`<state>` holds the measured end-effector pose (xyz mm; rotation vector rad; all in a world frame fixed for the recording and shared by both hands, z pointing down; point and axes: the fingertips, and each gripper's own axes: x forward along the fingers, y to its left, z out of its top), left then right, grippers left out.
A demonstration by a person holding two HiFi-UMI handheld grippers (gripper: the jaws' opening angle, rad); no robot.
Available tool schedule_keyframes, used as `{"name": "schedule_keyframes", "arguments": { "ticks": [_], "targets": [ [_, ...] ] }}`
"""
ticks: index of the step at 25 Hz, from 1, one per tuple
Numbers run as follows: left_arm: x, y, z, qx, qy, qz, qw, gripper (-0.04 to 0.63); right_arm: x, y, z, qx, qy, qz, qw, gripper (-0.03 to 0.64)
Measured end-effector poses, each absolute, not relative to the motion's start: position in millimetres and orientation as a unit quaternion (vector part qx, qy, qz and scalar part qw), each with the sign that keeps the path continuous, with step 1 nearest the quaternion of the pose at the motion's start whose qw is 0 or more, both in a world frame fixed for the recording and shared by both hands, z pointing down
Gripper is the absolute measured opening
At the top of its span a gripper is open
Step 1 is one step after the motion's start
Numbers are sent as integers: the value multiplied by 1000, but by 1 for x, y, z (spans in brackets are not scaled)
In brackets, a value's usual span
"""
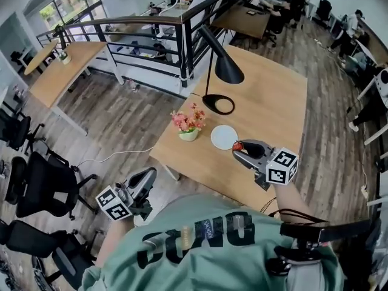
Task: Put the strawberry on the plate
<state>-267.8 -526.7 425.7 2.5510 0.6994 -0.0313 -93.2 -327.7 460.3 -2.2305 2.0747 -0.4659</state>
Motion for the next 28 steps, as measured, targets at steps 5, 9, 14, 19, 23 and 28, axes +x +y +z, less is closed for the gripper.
{"name": "schedule_keyframes", "arguments": {
  "ticks": [5, 9, 14, 19, 23, 28],
  "targets": [
    [-251, -553, 435, 921, 293, 6, 256, -8, -103, -347, 457, -741, 654, -151, 2, 149],
    [-230, -537, 442, 916, 303, 18, 264, -8, -91, -336, 460, -744, 650, -157, -3, 149],
    [-202, -511, 452, 924, 284, 32, 255, -8, -66, -325, 466, -731, 667, -146, -7, 149],
    [-161, -480, 463, 923, 270, 57, 267, -8, -28, -310, 468, -720, 678, -148, 3, 149],
    [-129, -457, 472, 919, 281, 81, 263, -8, -12, -308, 482, -712, 684, -157, 6, 149],
    [-109, -445, 501, 902, 314, 129, 266, -8, -1, -321, 513, -713, 677, -183, -8, 149]
  ]
}}
